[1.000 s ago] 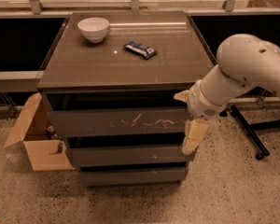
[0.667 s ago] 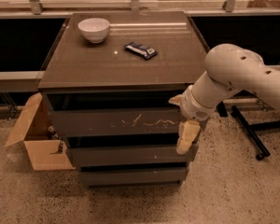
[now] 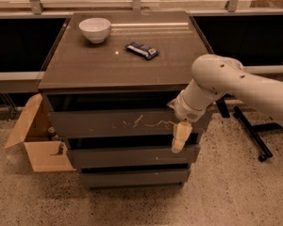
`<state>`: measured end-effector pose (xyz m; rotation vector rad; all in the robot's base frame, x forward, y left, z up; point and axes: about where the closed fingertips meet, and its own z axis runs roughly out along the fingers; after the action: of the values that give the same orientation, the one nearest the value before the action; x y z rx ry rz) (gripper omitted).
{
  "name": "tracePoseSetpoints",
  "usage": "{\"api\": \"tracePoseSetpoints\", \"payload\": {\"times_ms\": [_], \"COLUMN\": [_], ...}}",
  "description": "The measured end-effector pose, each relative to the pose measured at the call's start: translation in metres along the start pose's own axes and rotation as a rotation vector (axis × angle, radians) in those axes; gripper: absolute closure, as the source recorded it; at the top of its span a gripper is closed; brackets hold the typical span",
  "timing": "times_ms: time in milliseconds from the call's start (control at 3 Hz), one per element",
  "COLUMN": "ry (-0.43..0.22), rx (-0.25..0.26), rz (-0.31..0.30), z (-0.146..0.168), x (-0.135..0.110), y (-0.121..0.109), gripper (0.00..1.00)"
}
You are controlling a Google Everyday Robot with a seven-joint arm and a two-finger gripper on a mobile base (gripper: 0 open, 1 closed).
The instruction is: Open top drawer
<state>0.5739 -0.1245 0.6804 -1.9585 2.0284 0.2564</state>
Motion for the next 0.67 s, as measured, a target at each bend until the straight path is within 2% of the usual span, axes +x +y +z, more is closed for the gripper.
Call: {"api": "tracePoseSetpoints", "payload": {"times_ms": [333, 667], "ry": [0.023, 0.030], "rx": [0.016, 0.022], "rz": [0.015, 0.022], "z": [0.0146, 0.0214], "x": [0.0062, 0.0090], "y": [-0.0137, -0.0214], "gripper": [0.00, 0.18]}}
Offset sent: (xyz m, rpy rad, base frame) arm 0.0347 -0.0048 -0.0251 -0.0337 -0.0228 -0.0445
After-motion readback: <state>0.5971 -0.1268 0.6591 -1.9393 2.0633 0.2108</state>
